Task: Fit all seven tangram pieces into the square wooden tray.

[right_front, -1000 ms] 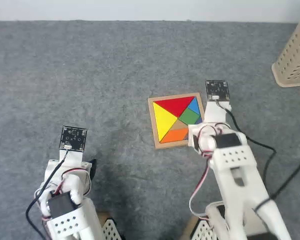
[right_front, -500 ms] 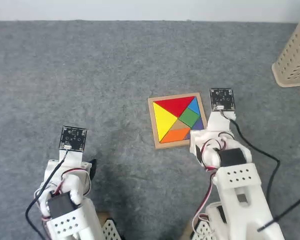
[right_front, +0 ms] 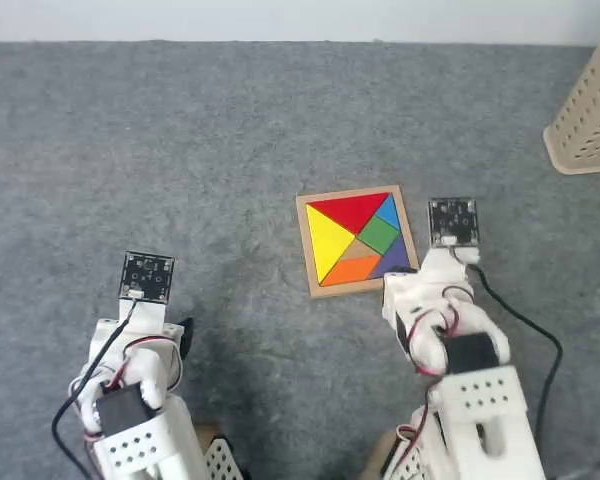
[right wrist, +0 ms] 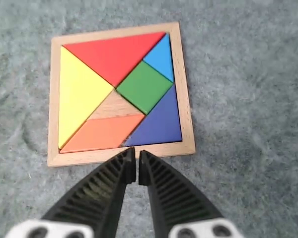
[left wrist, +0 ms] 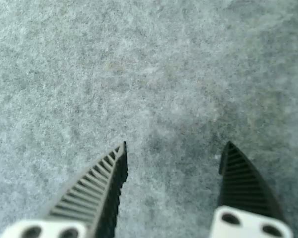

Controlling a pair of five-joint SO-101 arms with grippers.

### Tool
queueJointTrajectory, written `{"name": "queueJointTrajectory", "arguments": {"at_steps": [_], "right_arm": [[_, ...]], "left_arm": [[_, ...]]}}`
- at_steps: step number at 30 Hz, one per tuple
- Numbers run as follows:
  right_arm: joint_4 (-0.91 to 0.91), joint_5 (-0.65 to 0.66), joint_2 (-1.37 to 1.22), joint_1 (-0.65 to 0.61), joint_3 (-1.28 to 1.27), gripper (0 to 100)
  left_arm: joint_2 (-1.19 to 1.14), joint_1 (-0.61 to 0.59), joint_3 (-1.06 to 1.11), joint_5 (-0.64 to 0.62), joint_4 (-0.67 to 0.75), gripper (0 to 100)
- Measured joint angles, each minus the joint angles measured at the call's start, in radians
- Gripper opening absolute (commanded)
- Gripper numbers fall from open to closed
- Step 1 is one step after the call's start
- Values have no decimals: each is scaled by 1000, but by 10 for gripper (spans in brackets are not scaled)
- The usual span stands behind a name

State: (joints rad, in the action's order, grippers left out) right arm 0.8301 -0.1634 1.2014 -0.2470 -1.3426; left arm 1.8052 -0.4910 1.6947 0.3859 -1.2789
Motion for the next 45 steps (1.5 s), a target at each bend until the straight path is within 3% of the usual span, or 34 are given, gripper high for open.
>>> {"name": "queueJointTrajectory", "arguments": {"at_steps": [4, 13, 19, 29, 45], "right_arm": [[0, 26, 170, 0, -104, 7], [0, 242, 595, 5, -321, 7], [15, 276, 589, 2, -322, 7], [213, 327, 589, 141, -322, 9], [218, 330, 589, 176, -322, 9]], "left_arm": [[0, 0, 0, 0, 0, 280], [0, 0, 0, 0, 0, 280], [0, 0, 0, 0, 0, 280], [0, 0, 0, 0, 0, 280], [0, 0, 0, 0, 0, 280]]}}
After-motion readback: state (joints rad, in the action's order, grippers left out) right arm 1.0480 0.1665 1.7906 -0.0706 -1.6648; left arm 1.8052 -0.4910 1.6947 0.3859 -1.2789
